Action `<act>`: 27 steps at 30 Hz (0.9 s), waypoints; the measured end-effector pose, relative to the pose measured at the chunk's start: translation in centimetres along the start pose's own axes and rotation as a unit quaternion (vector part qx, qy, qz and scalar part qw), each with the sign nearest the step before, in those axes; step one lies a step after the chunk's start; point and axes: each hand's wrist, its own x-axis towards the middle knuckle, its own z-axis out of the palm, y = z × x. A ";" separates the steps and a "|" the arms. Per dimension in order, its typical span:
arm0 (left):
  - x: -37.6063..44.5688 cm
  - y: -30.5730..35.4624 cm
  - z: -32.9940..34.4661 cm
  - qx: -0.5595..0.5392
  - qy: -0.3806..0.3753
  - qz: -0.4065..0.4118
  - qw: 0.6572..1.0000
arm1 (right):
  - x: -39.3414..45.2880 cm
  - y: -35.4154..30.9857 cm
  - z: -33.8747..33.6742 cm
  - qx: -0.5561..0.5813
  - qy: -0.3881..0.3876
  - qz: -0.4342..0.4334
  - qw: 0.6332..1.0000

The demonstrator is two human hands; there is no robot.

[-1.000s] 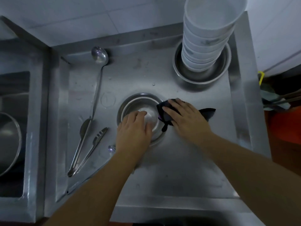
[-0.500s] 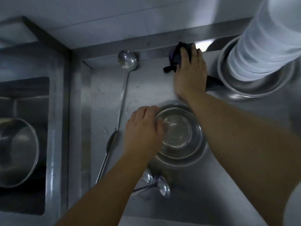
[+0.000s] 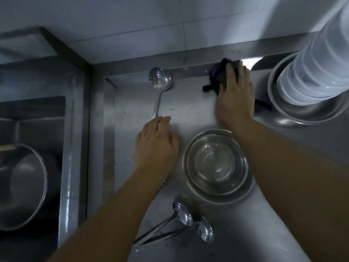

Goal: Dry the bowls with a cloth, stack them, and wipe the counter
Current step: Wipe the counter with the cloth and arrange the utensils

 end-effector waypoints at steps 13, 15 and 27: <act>-1.7 -1.3 -1.5 -0.019 0.005 -0.003 1.000 | -4.7 -2.3 0.8 -0.006 -0.156 -0.295 0.943; -1.6 -0.8 -1.5 -0.027 0.005 0.005 1.000 | -4.8 0.7 -0.7 -0.005 -0.112 -0.220 0.969; -4.5 2.7 0.2 -0.065 -0.010 0.018 0.998 | -13.5 11.3 -5.0 -0.040 -0.063 -0.158 0.985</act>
